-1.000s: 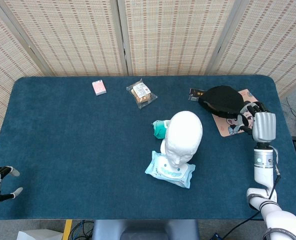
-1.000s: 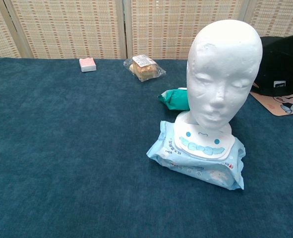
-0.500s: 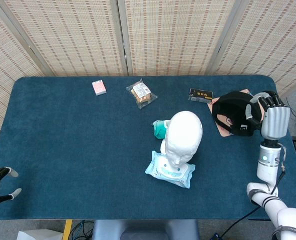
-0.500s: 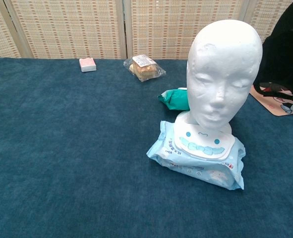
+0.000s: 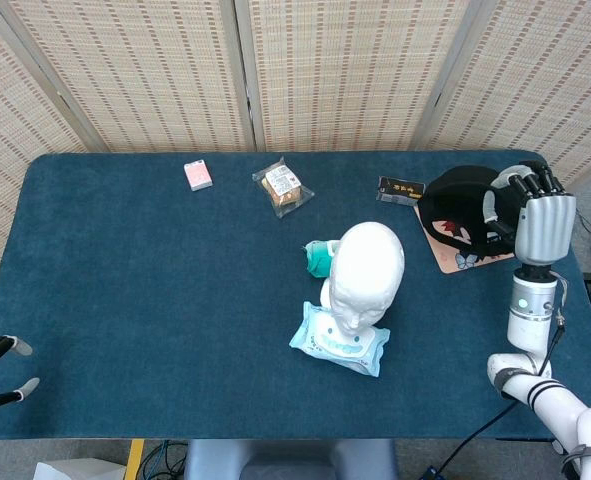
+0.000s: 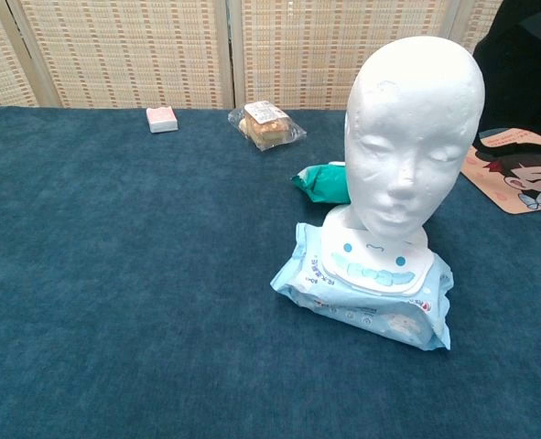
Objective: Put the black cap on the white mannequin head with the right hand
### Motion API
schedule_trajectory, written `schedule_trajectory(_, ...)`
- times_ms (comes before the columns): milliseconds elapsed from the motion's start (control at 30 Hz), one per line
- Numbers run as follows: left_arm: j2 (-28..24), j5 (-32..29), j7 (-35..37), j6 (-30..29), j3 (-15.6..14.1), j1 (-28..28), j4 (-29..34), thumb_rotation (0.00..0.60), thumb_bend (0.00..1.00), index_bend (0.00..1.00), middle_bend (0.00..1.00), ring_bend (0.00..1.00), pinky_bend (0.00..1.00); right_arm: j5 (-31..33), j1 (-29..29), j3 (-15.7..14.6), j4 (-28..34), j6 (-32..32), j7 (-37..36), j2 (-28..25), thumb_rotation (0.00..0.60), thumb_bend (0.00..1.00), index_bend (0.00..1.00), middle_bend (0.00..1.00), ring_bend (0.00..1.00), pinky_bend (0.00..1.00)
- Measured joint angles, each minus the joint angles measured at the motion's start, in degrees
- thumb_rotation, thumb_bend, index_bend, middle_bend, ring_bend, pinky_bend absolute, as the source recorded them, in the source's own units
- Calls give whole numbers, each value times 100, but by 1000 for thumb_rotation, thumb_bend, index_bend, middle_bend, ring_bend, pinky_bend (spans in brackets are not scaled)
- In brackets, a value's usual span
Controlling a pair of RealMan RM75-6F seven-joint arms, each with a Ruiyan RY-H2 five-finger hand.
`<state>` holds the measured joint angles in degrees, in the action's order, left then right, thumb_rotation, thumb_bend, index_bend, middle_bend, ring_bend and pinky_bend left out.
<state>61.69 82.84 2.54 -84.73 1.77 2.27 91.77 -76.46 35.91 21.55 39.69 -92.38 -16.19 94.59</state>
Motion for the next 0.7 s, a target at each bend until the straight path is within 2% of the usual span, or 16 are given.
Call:
schedule_trajectory(467,-47,8,90,-82,16,-61,14,600,115,472,448,348,536,-279,597,148,1155,112,1174,-352,600,467,648,481,300,520)
schedule_trajectory(700,-65,15,160,-116,23,-88,-6,600,115,472,449,348,536,-486,744,118,1676,93,1708,-456,600,468,648,481,300,519)
